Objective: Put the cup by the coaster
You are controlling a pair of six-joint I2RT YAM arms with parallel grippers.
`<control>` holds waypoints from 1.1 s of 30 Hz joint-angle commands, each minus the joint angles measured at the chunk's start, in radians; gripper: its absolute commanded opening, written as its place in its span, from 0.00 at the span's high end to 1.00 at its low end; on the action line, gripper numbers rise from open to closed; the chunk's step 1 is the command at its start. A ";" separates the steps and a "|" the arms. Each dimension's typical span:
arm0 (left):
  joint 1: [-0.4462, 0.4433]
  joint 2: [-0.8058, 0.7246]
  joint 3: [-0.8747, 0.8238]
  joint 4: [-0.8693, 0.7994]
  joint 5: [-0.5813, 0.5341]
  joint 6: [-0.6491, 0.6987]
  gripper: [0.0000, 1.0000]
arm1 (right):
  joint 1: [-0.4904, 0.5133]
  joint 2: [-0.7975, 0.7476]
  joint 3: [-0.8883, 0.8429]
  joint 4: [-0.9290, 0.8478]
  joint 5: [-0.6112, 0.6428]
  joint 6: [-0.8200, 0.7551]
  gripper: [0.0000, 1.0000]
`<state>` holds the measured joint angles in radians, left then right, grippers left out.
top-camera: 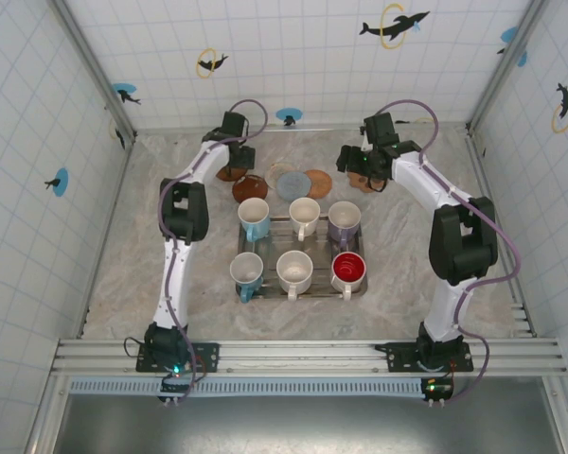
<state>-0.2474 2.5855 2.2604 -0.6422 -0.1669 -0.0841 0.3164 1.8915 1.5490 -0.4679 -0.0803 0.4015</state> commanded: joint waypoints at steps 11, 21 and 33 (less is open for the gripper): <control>0.036 -0.055 -0.182 -0.119 0.068 -0.065 0.09 | 0.025 -0.056 -0.014 0.041 -0.017 0.016 0.10; 0.043 -0.098 -0.247 -0.110 0.067 -0.065 0.10 | 0.038 -0.045 0.002 0.046 -0.029 0.020 0.10; 0.045 -0.174 -0.163 -0.094 0.102 -0.065 0.10 | 0.065 -0.026 0.068 0.020 -0.043 0.016 0.10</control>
<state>-0.2127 2.4420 2.0563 -0.6609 -0.1112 -0.1219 0.3687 1.8912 1.5536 -0.4473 -0.1093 0.4122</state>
